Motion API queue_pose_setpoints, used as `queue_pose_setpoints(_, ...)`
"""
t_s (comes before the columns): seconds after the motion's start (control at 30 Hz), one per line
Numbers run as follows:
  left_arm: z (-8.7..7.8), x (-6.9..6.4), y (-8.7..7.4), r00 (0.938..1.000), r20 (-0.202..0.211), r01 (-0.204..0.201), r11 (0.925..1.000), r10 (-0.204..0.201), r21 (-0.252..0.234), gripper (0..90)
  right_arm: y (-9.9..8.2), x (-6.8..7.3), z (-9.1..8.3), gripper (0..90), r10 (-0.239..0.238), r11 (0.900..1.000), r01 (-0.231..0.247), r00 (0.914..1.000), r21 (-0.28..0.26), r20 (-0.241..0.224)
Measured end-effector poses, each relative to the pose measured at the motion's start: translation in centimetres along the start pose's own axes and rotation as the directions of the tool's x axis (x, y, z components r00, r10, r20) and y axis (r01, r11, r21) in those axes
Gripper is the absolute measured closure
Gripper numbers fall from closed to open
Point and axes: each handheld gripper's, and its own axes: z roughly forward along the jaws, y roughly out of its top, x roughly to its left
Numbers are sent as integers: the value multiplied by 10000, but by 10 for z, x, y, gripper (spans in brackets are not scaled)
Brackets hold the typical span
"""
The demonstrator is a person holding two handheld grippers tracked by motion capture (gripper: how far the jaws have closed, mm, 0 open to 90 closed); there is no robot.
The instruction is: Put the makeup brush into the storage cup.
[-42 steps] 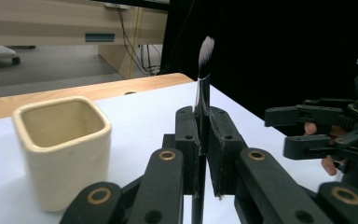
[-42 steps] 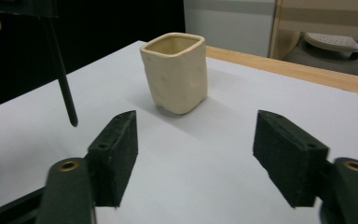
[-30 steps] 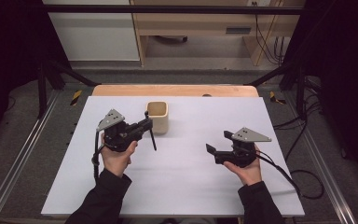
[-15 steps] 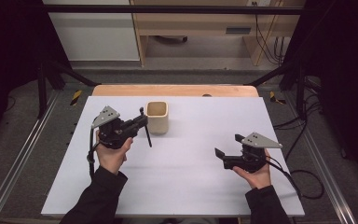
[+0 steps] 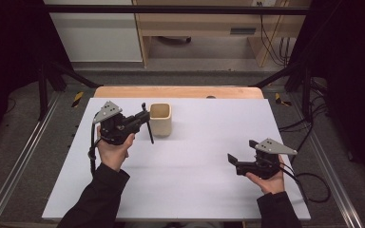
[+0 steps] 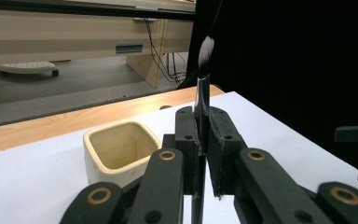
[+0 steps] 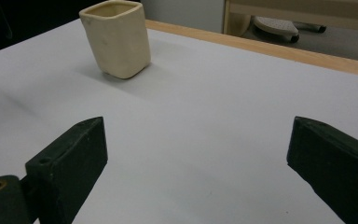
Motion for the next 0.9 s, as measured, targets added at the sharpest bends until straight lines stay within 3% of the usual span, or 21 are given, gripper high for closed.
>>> queue_pose_setpoints(0.9,19,8,21,9996,-230,-172,9998,169,-138,834,-8,-8,-9,41,316,9995,-318,9991,66,296)
